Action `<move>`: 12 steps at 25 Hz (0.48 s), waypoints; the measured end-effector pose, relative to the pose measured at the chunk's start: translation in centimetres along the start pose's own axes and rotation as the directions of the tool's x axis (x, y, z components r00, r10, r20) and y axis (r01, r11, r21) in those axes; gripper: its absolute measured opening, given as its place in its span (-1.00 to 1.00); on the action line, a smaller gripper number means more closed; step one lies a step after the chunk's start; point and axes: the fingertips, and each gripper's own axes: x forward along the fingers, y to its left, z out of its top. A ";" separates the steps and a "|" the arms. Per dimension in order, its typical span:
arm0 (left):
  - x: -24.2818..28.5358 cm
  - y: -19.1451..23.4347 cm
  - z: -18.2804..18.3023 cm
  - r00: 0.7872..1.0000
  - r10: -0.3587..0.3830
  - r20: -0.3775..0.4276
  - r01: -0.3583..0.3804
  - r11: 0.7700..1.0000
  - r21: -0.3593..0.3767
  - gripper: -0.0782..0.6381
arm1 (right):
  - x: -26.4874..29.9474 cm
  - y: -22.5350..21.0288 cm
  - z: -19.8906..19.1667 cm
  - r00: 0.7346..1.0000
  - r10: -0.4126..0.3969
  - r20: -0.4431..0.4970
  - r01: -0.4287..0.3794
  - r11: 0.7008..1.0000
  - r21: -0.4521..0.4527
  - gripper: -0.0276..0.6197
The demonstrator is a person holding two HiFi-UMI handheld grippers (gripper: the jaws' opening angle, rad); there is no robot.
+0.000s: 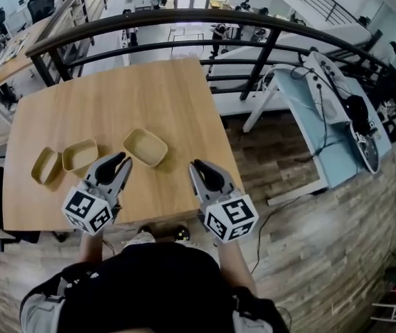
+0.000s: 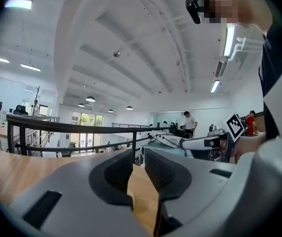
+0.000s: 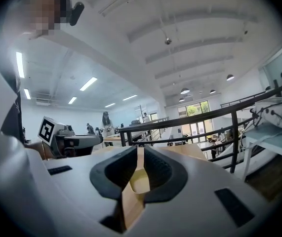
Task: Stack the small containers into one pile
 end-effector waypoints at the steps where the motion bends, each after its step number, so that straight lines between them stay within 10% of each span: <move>1: 0.2 0.4 0.0 1.000 -0.012 -0.006 0.012 1.000 0.007 -0.61 | 0.1 0.1 0.0 1.000 -0.018 -0.001 0.018 1.000 0.005 -0.83; 12: 0.9 6.7 -1.0 0.997 -0.043 -0.068 0.045 0.998 0.033 -0.59 | 3.3 0.5 -1.4 0.991 -0.122 -0.056 0.124 0.992 0.033 -0.74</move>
